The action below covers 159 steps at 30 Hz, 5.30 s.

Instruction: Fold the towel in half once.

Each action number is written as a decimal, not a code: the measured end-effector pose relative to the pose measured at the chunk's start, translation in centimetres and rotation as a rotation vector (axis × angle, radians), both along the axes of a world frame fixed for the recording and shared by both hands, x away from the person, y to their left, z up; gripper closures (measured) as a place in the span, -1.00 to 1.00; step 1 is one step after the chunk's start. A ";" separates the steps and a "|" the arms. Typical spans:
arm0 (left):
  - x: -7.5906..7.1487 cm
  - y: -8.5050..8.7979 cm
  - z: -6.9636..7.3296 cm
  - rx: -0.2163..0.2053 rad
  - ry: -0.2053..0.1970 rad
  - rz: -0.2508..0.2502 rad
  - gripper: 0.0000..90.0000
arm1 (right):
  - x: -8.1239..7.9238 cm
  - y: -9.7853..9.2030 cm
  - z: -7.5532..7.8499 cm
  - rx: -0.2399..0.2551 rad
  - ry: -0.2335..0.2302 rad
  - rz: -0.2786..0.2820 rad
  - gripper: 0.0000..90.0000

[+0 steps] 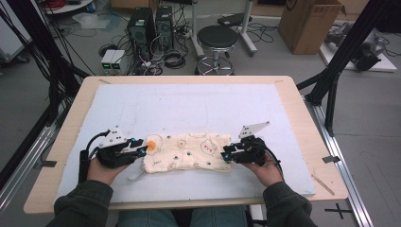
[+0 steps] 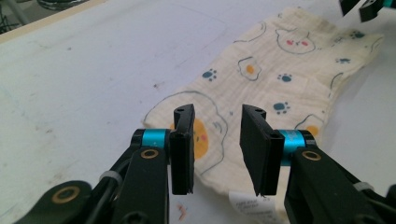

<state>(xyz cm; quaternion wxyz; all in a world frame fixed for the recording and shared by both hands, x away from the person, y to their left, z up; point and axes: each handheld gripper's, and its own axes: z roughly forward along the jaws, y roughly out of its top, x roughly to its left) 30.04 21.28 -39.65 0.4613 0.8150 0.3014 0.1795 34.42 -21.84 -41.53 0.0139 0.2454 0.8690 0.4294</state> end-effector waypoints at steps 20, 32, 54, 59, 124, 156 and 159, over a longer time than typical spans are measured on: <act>-0.4 -2.4 -4.3 0.110 0.150 -0.097 0.52 | -1.3 1.0 -2.1 -0.144 -0.044 0.039 0.32; -0.5 -2.3 -4.5 0.104 0.141 -0.103 0.51 | -1.9 0.3 -2.4 -0.151 -0.100 0.058 0.31; 1.7 -1.8 -2.2 -0.017 0.108 -0.050 0.15 | 1.6 0.4 1.2 -0.057 -0.095 -0.030 0.05; 2.8 -2.2 -1.9 0.001 0.103 -0.039 0.37 | 2.9 1.7 1.3 -0.086 -0.097 -0.043 0.34; 7.6 -6.4 -3.5 0.000 0.161 0.009 0.99 | 7.4 8.5 -0.5 -0.057 0.021 -0.062 0.99; 8.6 -6.4 -4.7 0.032 0.187 0.057 0.99 | 8.9 13.3 -2.0 -0.126 0.050 -0.049 0.98; 8.6 -6.4 -4.7 0.039 0.183 0.056 0.99 | 9.0 12.8 -1.9 -0.121 0.065 -0.058 0.97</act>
